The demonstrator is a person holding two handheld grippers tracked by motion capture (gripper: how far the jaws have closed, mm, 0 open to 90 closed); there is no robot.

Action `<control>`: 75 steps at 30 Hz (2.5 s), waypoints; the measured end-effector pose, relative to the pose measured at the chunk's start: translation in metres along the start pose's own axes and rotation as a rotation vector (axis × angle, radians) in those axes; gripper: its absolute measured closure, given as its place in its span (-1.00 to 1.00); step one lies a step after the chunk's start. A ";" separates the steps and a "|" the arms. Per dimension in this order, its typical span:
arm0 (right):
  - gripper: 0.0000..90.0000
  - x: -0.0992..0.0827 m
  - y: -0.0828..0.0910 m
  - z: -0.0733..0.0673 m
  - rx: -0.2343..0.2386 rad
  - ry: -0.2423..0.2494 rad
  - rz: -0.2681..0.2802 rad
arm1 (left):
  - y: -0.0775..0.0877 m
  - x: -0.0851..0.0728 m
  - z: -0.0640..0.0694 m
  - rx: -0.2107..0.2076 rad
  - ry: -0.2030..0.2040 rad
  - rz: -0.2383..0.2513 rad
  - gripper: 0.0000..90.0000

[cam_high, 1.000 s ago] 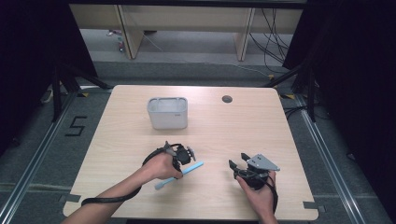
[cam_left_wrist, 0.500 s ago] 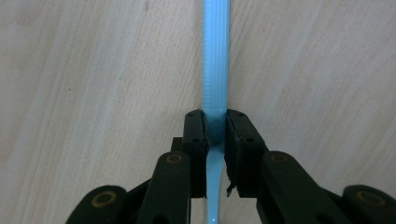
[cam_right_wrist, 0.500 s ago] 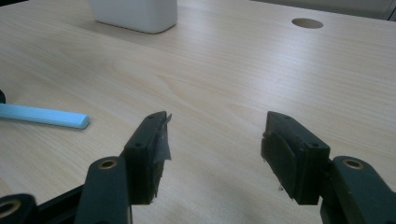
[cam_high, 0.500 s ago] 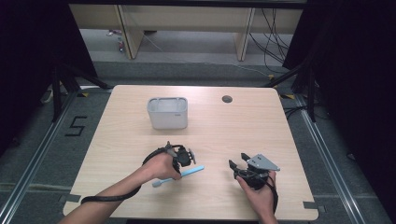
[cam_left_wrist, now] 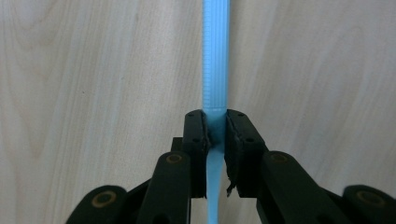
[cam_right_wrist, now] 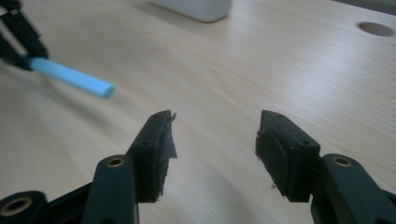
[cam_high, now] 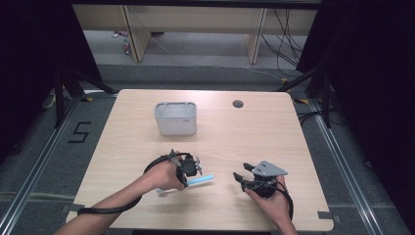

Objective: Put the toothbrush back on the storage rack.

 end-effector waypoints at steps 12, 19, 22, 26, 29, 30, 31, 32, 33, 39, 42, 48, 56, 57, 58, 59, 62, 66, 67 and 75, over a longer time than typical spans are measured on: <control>0.02 0.028 -0.010 -0.041 0.367 0.281 -0.241 | 0.008 -0.006 0.015 -0.001 -0.115 0.021 0.75; 0.00 0.039 -0.019 -0.056 0.454 0.378 -0.265 | 0.012 -0.004 0.021 0.007 -0.155 0.043 0.75; 0.01 0.040 -0.023 -0.063 0.485 0.385 -0.286 | 0.014 -0.004 0.021 0.014 -0.181 0.038 0.75; 0.06 0.041 -0.028 -0.070 0.511 0.409 -0.300 | 0.016 -0.002 0.023 0.017 -0.200 0.041 0.75; 0.10 0.040 -0.029 -0.071 0.518 0.416 -0.305 | 0.016 -0.001 0.024 0.014 -0.199 0.049 0.75; 0.13 0.040 -0.030 -0.071 0.520 0.434 -0.297 | 0.017 -0.001 0.023 0.018 -0.213 0.044 0.75; 0.14 0.039 -0.029 -0.072 0.524 0.412 -0.310 | 0.016 -0.001 0.024 0.015 -0.214 0.044 0.74; 0.14 0.039 -0.029 -0.072 0.524 0.412 -0.310 | 0.016 -0.001 0.024 0.015 -0.214 0.044 0.75; 0.16 0.039 -0.030 -0.073 0.529 0.419 -0.308 | 0.016 -0.001 0.024 0.013 -0.216 0.046 0.75; 0.32 0.041 -0.037 -0.075 0.544 0.437 -0.283 | 0.017 0.000 0.027 0.010 -0.231 0.045 0.74; 0.44 0.042 -0.039 -0.076 0.542 0.425 -0.289 | 0.017 0.000 0.028 0.009 -0.235 0.043 0.75; 0.69 0.041 -0.039 -0.079 0.560 0.404 -0.296 | 0.018 0.001 0.030 0.000 -0.235 0.054 0.74; 0.76 0.037 -0.036 -0.076 0.545 0.426 -0.262 | 0.034 -0.002 0.021 0.075 -0.171 0.207 0.40; 0.76 0.037 -0.036 -0.076 0.545 0.426 -0.262 | 0.034 -0.002 0.021 0.075 -0.171 0.207 0.32; 0.76 0.037 -0.035 -0.075 0.526 0.426 -0.256 | 0.038 -0.004 0.020 0.085 -0.137 0.261 0.32; 0.76 0.036 -0.034 -0.072 0.521 0.411 -0.255 | 0.041 -0.006 0.018 0.098 -0.107 0.314 0.23; 0.76 0.034 -0.032 -0.064 0.472 0.376 -0.237 | 0.048 -0.012 0.015 0.130 -0.008 0.450 0.03; 0.76 0.030 -0.027 -0.049 0.380 0.278 -0.212 | 0.051 -0.023 0.012 0.159 0.061 0.540 -0.16; 0.76 0.029 -0.026 -0.046 0.375 0.274 -0.202 | 0.051 -0.026 0.011 0.157 0.073 0.551 -0.17; 0.76 0.026 -0.025 -0.039 0.349 0.216 -0.187 | 0.038 -0.050 0.006 0.143 0.159 0.591 -0.19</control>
Point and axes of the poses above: each handheld gripper's, and its own axes: y roughly backward along the jaws, x roughly out of its top, z roughly to its right, the point moved 4 cm from there along -y, roughly forward along the jaws, and after that the axes turned 4 degrees about -z, right-handed, at the moved point
